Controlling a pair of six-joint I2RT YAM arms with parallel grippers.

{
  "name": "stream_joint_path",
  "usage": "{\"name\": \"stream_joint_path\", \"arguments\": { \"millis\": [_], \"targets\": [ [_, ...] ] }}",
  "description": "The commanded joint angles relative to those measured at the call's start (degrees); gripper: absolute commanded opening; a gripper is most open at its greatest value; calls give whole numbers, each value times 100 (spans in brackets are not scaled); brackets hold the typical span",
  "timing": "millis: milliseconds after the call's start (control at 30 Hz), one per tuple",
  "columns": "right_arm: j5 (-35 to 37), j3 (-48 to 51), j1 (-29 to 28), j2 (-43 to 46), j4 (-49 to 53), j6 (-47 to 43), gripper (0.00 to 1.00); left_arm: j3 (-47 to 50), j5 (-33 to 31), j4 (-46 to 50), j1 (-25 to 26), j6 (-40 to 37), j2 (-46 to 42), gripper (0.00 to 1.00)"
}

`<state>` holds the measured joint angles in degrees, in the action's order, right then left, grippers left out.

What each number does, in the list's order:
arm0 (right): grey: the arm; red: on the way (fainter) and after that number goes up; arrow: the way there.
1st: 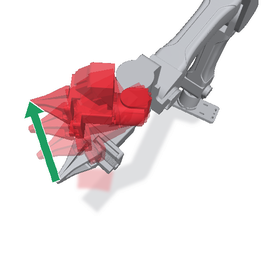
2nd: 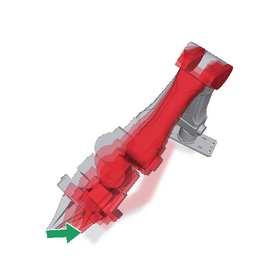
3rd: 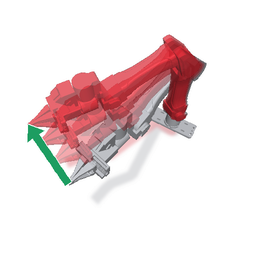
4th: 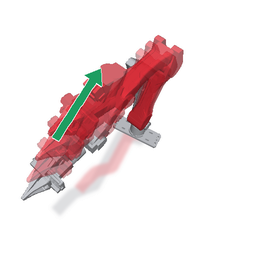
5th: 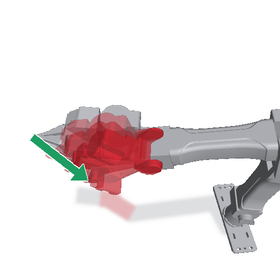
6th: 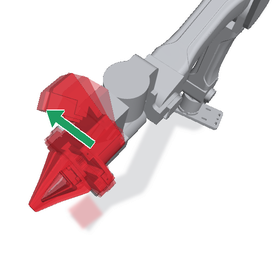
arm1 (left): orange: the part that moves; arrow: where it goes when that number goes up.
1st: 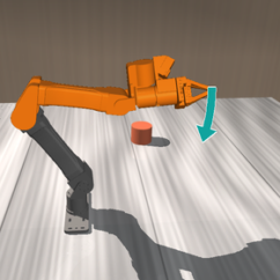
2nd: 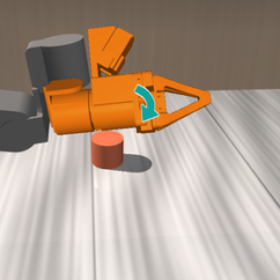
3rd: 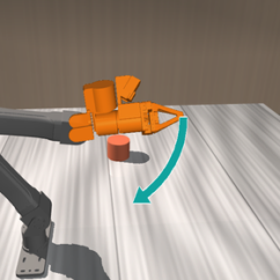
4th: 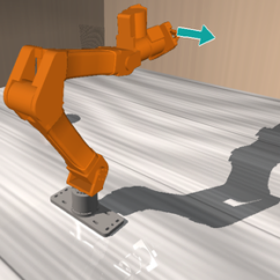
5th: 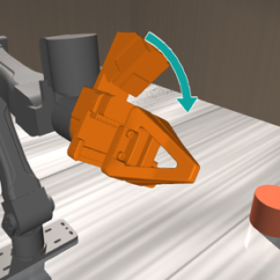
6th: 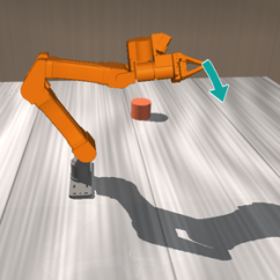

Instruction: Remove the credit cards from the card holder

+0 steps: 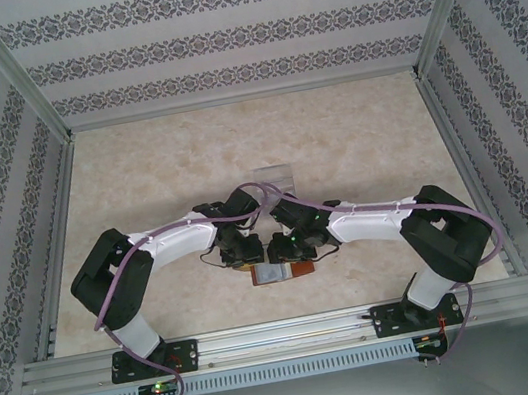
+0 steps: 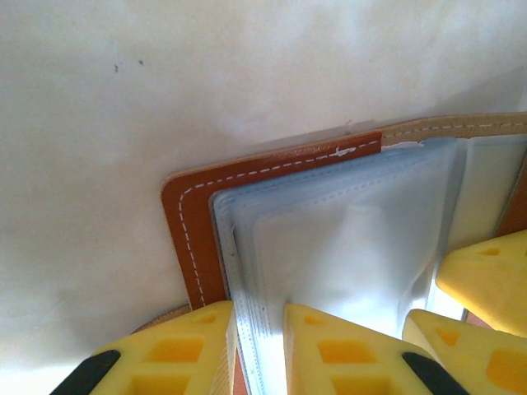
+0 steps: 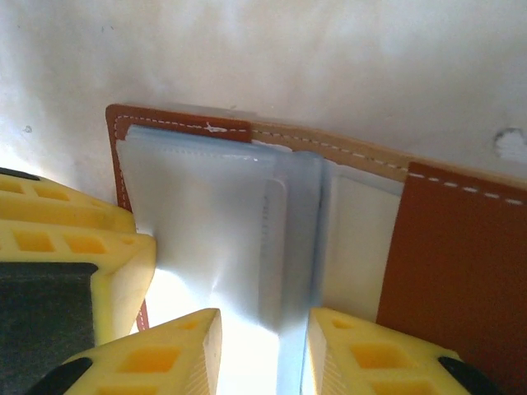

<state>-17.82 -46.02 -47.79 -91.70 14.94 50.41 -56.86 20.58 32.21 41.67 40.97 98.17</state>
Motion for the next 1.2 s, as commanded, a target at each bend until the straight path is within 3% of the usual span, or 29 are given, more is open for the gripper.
{"name": "stream_joint_path", "arguments": {
  "millis": [0,233,467,867,1167],
  "targets": [
    [183,-105,-46,237,245,-100,35,45,-29,163,70,-22,82,23],
    [79,37,-14,487,-61,28,35,-7,145,42,74,-21,33,23],
    [-475,120,7,324,-636,143,34,99,412,-252,70,66,3,23],
    [-707,10,-72,-128,-983,315,30,374,44,-118,-42,151,-523,22],
    [-618,-100,-151,-323,-862,320,20,462,58,-158,-124,171,-557,16]
  ]
}}
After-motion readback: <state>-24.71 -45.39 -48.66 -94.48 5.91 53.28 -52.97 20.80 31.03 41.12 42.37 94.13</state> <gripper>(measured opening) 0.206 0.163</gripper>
